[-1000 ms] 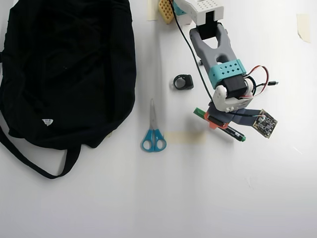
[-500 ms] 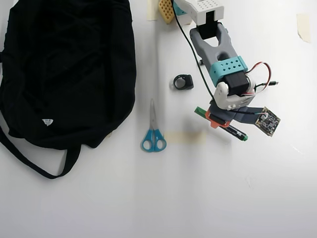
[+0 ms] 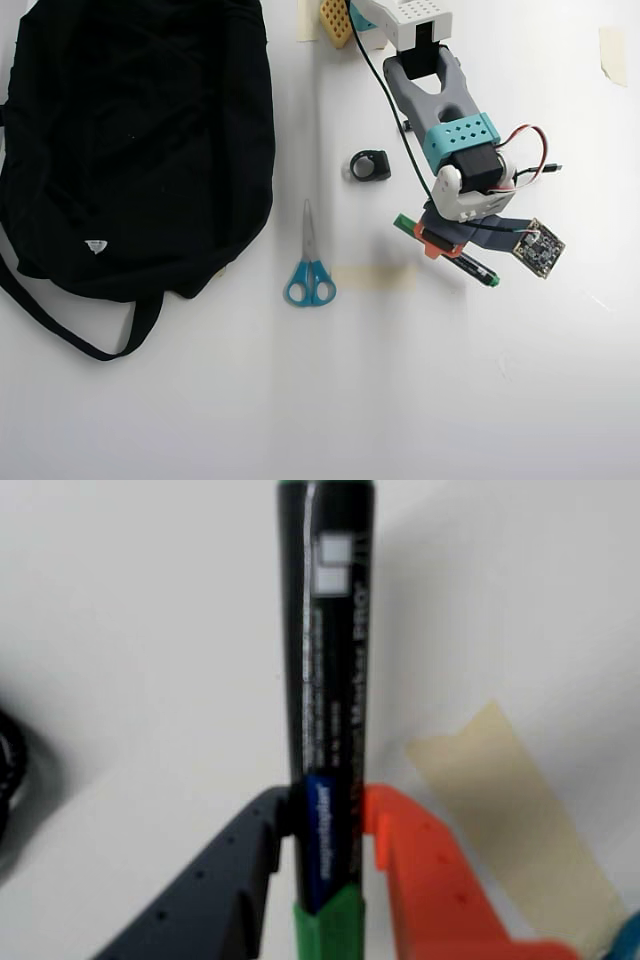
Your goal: Put the green marker into the black bag
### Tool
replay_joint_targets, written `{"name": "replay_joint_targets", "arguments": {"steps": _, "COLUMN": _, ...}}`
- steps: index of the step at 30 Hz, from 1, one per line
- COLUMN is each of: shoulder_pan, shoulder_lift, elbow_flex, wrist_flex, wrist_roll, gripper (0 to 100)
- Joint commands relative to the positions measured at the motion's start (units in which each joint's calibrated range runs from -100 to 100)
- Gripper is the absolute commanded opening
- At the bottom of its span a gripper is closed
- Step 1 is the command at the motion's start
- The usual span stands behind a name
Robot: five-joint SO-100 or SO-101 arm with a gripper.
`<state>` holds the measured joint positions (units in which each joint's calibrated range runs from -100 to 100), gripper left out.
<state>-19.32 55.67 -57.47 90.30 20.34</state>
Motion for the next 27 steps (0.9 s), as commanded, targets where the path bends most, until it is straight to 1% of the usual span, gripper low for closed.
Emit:
{"name": "replay_joint_targets", "arguments": {"steps": 1, "shoulder_pan": 0.25, "shoulder_lift": -1.89, "elbow_flex": -2.55, "wrist_flex": -1.32, "wrist_roll": -0.1, "gripper": 2}}
{"name": "replay_joint_targets", "arguments": {"steps": 8, "shoulder_pan": 0.1, "shoulder_lift": -1.97, "elbow_flex": -2.64, "wrist_flex": -1.24, "wrist_roll": -0.1, "gripper": 2}}
{"name": "replay_joint_targets", "arguments": {"steps": 13, "shoulder_pan": 0.4, "shoulder_lift": -1.81, "elbow_flex": -4.26, "wrist_flex": -1.24, "wrist_roll": -5.4, "gripper": 2}}
{"name": "replay_joint_targets", "arguments": {"steps": 19, "shoulder_pan": 0.4, "shoulder_lift": -1.89, "elbow_flex": -4.26, "wrist_flex": -1.24, "wrist_roll": -8.75, "gripper": 2}}
{"name": "replay_joint_targets", "arguments": {"steps": 24, "shoulder_pan": 0.92, "shoulder_lift": -1.89, "elbow_flex": -4.35, "wrist_flex": -1.24, "wrist_roll": -12.9, "gripper": 2}}
{"name": "replay_joint_targets", "arguments": {"steps": 27, "shoulder_pan": 2.5, "shoulder_lift": -1.89, "elbow_flex": -5.51, "wrist_flex": -1.06, "wrist_roll": -13.32, "gripper": 2}}
